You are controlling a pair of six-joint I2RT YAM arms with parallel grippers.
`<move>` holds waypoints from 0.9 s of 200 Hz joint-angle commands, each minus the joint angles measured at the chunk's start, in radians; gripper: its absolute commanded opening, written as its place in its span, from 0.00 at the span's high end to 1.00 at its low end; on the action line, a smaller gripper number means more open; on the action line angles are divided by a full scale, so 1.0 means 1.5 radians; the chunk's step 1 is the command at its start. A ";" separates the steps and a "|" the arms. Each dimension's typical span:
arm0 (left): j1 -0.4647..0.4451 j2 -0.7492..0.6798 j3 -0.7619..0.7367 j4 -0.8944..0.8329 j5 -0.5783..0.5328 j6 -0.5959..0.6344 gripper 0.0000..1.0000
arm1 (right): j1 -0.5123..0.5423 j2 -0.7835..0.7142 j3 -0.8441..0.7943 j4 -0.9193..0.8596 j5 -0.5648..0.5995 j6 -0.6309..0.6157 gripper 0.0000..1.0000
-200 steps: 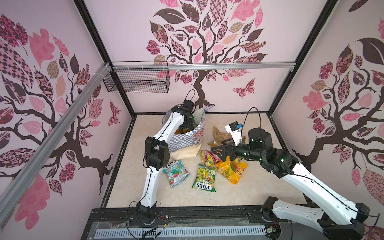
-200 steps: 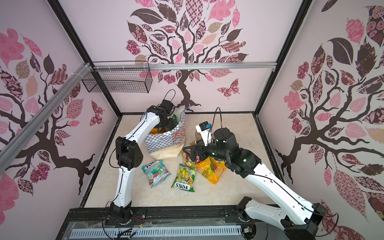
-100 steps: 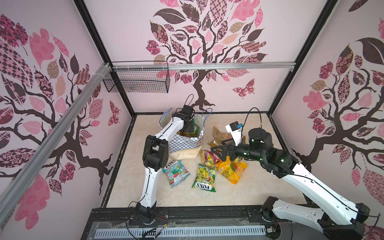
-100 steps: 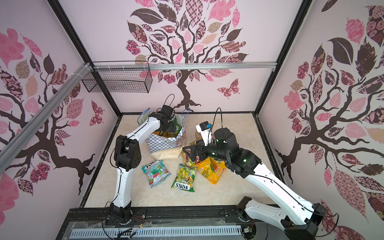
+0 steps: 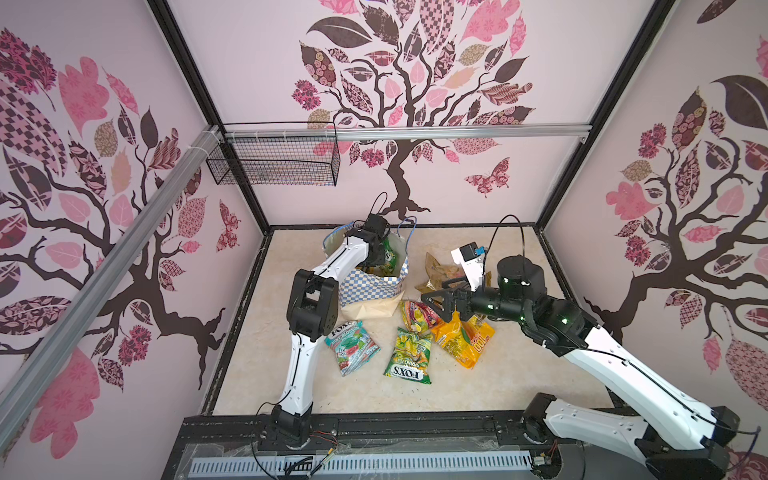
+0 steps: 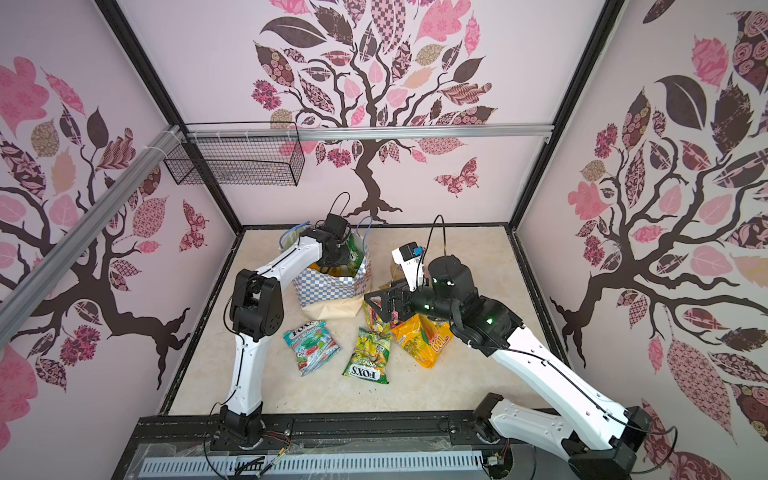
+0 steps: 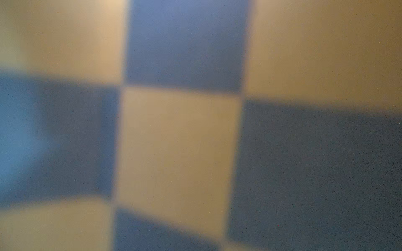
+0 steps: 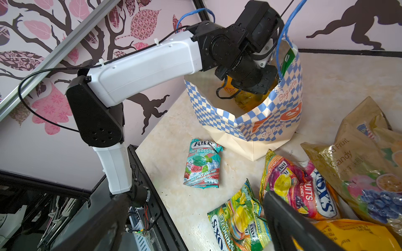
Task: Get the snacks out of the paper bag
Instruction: 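Lower the left gripper into the bag toward the yellow Ooh packet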
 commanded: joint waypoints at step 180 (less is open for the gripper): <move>-0.016 -0.208 0.044 -0.084 0.018 0.010 1.00 | -0.003 -0.004 -0.024 0.026 0.024 0.019 0.00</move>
